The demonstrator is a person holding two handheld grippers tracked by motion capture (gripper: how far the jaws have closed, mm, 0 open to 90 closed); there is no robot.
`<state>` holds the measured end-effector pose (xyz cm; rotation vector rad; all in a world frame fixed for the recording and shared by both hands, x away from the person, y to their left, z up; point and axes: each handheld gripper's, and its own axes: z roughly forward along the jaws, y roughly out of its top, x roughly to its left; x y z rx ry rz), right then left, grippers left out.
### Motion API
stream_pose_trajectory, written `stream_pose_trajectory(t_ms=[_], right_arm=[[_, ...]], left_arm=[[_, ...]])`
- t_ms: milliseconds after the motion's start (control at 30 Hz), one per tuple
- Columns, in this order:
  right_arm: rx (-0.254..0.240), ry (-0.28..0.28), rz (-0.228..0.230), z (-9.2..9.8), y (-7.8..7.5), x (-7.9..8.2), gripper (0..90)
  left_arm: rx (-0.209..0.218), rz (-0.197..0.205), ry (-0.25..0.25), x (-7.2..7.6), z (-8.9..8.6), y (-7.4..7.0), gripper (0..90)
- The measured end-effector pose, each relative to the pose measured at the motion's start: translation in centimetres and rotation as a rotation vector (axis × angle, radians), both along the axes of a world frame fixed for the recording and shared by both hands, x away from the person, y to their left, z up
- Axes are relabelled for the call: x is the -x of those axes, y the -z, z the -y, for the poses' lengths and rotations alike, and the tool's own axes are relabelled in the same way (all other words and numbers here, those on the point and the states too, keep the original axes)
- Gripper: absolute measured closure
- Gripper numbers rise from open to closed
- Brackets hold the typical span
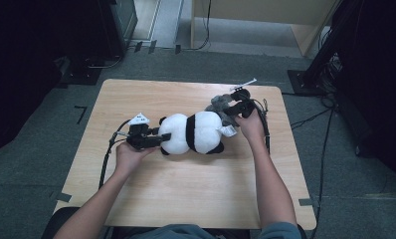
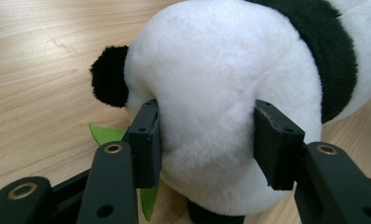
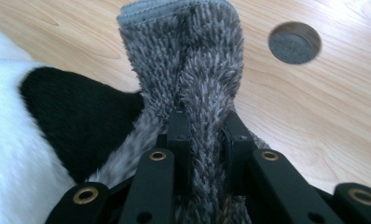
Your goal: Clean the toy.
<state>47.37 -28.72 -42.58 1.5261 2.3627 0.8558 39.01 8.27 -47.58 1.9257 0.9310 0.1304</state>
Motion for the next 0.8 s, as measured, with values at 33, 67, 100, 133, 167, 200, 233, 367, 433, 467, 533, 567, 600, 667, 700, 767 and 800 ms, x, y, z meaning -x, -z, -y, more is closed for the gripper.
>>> stream_pose_trajectory(t_ms=[33,67,100,133,167,200,233,367,433,467,533,567,600,667,700,767,800], right_arm=[[-0.010,0.004,0.005,0.2,-0.3,0.2,78.5],[-0.019,0.005,0.019,0.3,-0.7,0.3,78.7],[-0.031,0.011,0.035,0.3,-1.3,0.6,79.0],[-0.046,0.010,0.056,0.3,-1.8,0.8,79.3],[-0.061,0.010,0.075,0.3,-2.4,1.1,79.4],[-0.071,0.008,0.097,0.2,-3.0,1.4,79.8],[-0.079,0.004,0.100,0.1,-3.4,1.5,79.9],[-0.077,-0.032,0.153,-1.3,-5.8,2.4,79.9],[-0.086,-0.060,0.179,-2.2,-6.8,2.8,79.9],[-0.087,-0.075,0.186,-2.8,-7.3,2.9,79.9],[-0.086,-0.108,0.202,-4.2,-8.2,3.3,79.9],[-0.083,-0.124,0.208,-4.7,-8.5,3.4,79.9],[-0.083,-0.143,0.214,-5.7,-8.8,3.6,79.9],[-0.081,-0.177,0.221,-7.3,-9.1,3.9,79.8],[-0.081,-0.191,0.219,-8.1,-9.2,4.0,79.9],[-0.081,-0.225,0.215,-9.7,-9.0,4.1,79.9],[-0.081,-0.243,0.213,-10.6,-8.8,4.2,79.8]], left_arm=[[0.001,0.000,0.000,0.0,0.0,0.0,49.1],[0.002,0.001,0.001,0.0,0.0,0.0,49.0],[0.003,0.000,0.001,0.0,0.0,0.0,49.0],[0.005,0.000,0.001,0.0,0.0,0.0,49.0],[0.005,0.000,0.000,0.0,0.0,0.0,48.9],[0.006,0.000,0.000,0.0,0.0,0.0,49.0],[0.006,0.000,0.000,0.0,0.0,0.0,49.0],[0.004,0.001,0.002,0.0,0.0,-0.1,49.0],[0.004,0.001,0.000,0.1,0.0,-0.1,49.0],[0.004,0.001,0.001,0.0,0.0,-0.1,48.9],[0.008,0.001,-0.002,0.0,0.0,-0.1,49.0],[0.007,0.001,-0.003,0.1,0.0,-0.1,49.0],[0.005,0.002,-0.002,0.1,0.0,-0.1,49.0],[0.006,0.004,-0.002,0.1,0.0,-0.1,49.0],[0.007,0.003,-0.002,0.1,0.0,-0.1,49.0],[0.004,0.005,0.000,0.1,0.0,-0.1,49.0],[0.005,0.004,0.000,0.1,0.0,-0.1,49.0]])
